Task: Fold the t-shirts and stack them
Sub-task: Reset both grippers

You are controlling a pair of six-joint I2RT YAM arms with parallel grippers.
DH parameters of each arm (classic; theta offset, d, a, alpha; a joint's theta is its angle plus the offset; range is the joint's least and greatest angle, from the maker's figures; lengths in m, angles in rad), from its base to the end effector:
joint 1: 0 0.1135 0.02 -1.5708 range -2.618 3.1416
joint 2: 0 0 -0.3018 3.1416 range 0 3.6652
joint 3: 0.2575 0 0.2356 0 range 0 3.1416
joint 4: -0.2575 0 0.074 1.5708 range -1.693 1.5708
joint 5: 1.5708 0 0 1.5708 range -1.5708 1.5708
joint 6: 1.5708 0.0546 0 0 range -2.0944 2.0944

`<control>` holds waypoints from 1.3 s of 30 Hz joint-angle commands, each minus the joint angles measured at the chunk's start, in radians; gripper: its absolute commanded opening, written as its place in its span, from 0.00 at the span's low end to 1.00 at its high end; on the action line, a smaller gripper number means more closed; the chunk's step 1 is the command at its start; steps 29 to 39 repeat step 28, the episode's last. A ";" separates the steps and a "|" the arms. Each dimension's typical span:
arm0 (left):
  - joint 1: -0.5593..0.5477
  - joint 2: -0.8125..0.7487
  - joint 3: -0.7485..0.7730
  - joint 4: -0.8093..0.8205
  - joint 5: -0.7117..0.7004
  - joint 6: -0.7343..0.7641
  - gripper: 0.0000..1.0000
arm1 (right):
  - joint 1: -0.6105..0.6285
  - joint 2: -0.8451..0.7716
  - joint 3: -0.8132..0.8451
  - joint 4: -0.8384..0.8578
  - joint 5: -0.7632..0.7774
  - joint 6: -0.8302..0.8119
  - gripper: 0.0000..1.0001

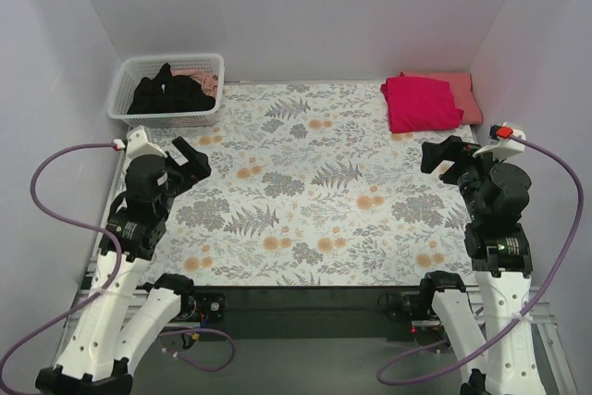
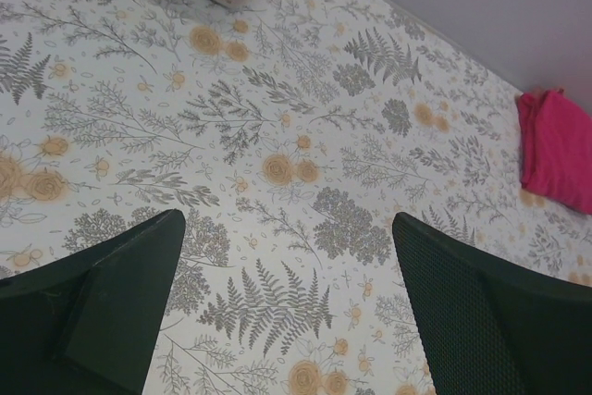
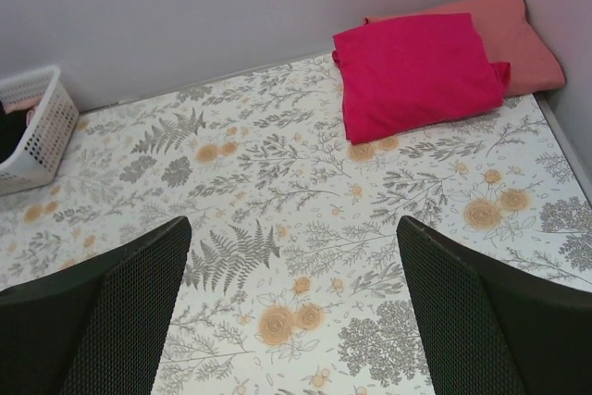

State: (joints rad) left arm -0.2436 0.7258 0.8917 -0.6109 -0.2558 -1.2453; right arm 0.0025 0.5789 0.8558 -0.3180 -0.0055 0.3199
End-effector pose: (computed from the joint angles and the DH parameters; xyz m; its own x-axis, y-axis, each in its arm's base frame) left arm 0.1232 -0.0164 0.3560 -0.1447 -0.9086 -0.3918 -0.3921 0.4162 -0.8204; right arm 0.0986 0.0005 0.3933 -0.0415 0.3144 -0.9484 0.0053 0.9493 0.3144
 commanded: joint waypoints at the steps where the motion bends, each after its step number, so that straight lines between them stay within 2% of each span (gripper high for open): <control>1: 0.001 -0.100 0.006 -0.061 -0.083 0.027 0.95 | 0.066 -0.040 -0.027 -0.052 0.137 -0.088 0.98; 7: 0.001 -0.281 -0.138 0.036 -0.166 0.041 0.95 | 0.146 -0.083 -0.104 -0.036 0.226 -0.139 0.98; 12: 0.001 -0.362 -0.234 0.114 -0.175 0.015 0.96 | 0.203 -0.119 -0.150 -0.015 0.257 -0.163 0.98; 19: 0.001 -0.379 -0.345 0.230 -0.197 -0.005 0.98 | 0.255 -0.212 -0.212 0.022 0.292 -0.196 0.98; 24: 0.001 -0.382 -0.396 0.318 -0.194 0.021 0.98 | 0.269 -0.221 -0.224 0.023 0.286 -0.203 0.98; 28: 0.001 -0.396 -0.419 0.344 -0.198 0.073 0.98 | 0.271 -0.220 -0.230 0.031 0.279 -0.209 0.98; 39: 0.001 -0.396 -0.419 0.344 -0.198 0.073 0.98 | 0.271 -0.220 -0.230 0.031 0.279 -0.209 0.98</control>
